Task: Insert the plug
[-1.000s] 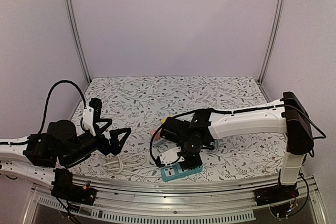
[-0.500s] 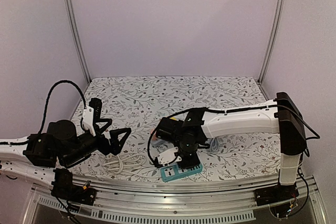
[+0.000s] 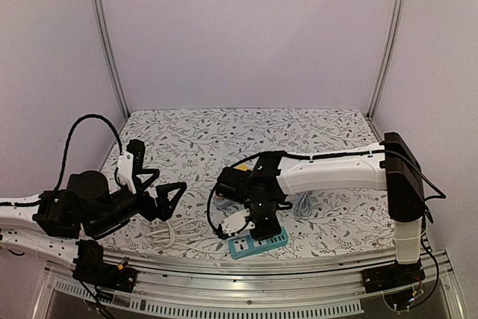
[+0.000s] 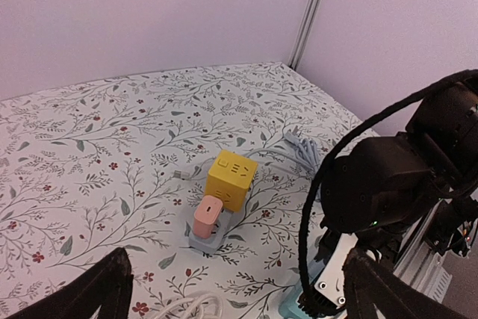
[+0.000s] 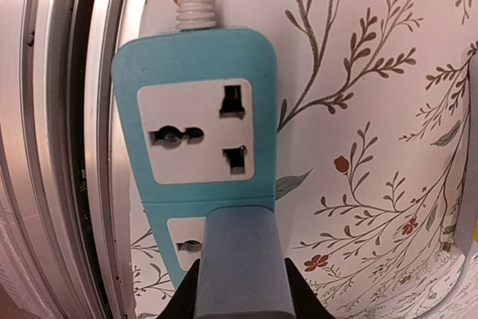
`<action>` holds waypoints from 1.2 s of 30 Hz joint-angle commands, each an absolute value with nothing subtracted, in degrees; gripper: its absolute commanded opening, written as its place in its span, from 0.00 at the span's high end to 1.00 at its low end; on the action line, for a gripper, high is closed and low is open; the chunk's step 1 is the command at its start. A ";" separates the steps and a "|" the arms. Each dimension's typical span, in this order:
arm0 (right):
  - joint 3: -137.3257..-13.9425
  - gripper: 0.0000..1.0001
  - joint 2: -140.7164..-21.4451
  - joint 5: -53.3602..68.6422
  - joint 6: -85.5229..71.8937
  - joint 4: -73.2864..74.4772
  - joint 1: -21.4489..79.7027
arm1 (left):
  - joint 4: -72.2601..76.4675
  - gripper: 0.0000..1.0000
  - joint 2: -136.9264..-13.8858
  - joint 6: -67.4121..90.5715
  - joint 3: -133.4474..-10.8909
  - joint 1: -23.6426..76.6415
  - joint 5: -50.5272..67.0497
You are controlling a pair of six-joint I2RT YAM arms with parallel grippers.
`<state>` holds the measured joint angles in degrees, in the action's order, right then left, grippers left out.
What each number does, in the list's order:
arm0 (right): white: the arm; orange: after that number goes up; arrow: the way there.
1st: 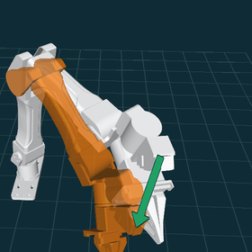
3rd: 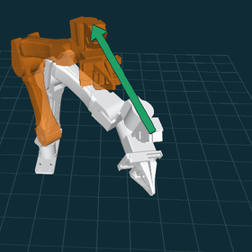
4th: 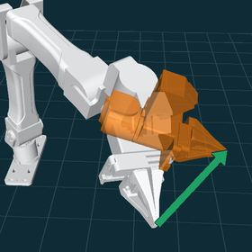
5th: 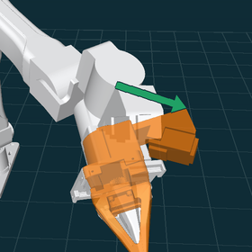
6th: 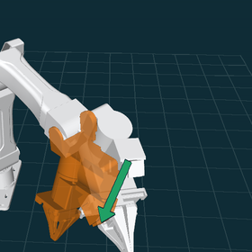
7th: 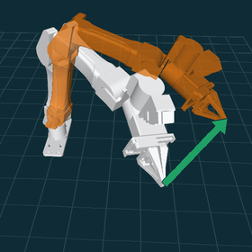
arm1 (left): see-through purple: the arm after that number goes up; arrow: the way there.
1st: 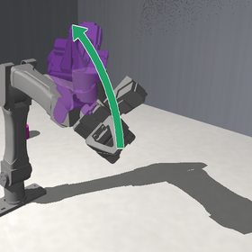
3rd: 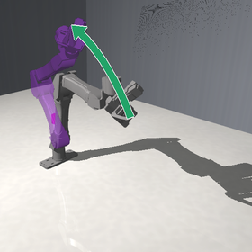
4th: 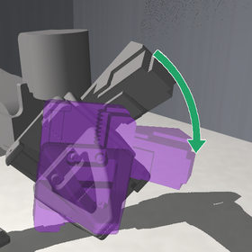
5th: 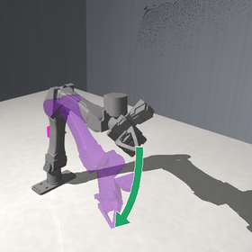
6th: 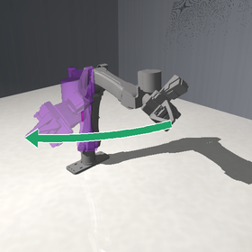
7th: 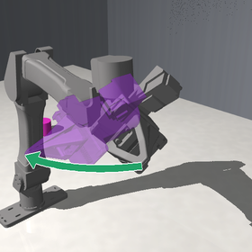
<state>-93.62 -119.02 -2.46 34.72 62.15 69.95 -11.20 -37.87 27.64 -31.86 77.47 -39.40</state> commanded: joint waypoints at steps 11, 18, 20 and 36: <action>-86.98 0.35 -119.65 -8.41 33.25 53.28 70.60 | -10.35 0.02 -38.04 27.10 -30.81 78.15 -38.96; -85.99 0.15 -115.19 -9.83 33.31 52.46 70.65 | -10.28 0.02 -38.23 27.00 -30.79 78.21 -39.11; -85.87 0.14 -114.31 -10.35 33.31 52.43 70.67 | -10.32 0.02 -38.08 27.04 -30.84 78.22 -39.11; -79.11 0.12 -104.76 -13.41 29.46 49.47 70.75 | -10.02 0.02 -37.80 26.91 -30.33 78.15 -39.88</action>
